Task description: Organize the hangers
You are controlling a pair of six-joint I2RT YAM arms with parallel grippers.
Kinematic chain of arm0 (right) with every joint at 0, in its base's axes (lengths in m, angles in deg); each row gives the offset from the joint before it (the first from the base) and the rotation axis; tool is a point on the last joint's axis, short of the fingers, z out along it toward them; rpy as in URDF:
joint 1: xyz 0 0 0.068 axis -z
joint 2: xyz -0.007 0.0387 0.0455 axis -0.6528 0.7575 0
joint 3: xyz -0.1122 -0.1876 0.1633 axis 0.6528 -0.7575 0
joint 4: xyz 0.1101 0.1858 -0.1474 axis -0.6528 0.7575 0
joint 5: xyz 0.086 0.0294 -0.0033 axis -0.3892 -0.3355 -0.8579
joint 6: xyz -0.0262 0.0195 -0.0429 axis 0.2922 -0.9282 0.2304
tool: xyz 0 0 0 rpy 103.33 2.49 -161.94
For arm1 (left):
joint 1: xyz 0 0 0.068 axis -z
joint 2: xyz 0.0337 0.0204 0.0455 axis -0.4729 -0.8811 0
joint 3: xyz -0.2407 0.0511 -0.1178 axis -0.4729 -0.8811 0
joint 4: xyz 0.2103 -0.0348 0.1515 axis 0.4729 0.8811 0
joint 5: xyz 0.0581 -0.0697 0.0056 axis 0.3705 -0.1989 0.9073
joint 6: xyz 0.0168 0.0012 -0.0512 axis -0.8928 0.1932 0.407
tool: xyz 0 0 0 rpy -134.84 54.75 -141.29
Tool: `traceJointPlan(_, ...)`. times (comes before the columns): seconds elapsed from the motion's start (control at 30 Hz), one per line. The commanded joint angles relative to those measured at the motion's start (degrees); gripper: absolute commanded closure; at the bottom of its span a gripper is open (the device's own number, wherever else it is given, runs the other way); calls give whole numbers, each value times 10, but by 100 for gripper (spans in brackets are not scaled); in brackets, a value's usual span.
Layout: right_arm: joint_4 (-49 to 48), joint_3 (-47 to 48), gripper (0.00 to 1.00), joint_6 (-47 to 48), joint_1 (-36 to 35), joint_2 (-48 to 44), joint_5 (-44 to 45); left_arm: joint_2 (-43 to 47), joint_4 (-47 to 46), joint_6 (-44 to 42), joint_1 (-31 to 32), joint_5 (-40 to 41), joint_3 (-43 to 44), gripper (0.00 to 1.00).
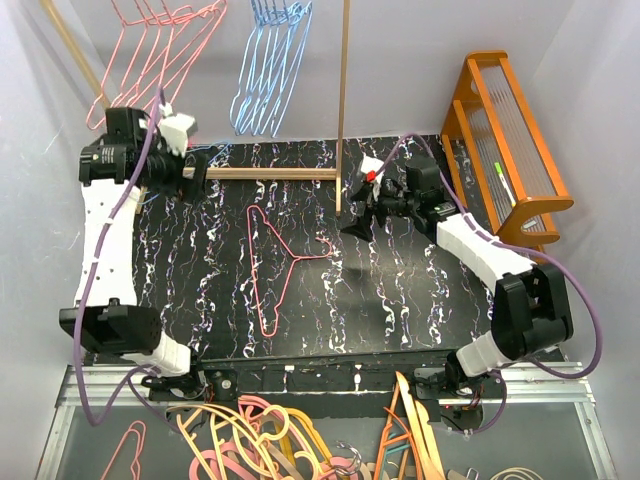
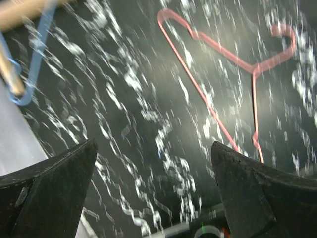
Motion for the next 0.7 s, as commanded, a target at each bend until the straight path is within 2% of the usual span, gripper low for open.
traceJointPlan(0.0,136,32,2,182,-25,15,-32,85,180,-149,21,-69,-79,3)
traceJointPlan(0.1,242,49,2,340,-51,41,-30,98,217,-144,130,-29,-150,3)
traceJointPlan(0.17,288,59,2,433,-70,62,-17,126,199,-114,192,-14,-204,3)
traceJointPlan(0.3,300,88,1,509,-106,116,5,143,127,-54,266,-1,-268,3)
traceJointPlan(0.4,289,126,4,508,-133,173,12,135,74,-16,277,22,-293,3)
traceJointPlan(0.53,250,168,16,460,-148,247,15,118,46,-4,277,58,-293,3)
traceJointPlan(0.67,240,219,28,414,-149,304,14,109,51,7,277,38,-285,3)
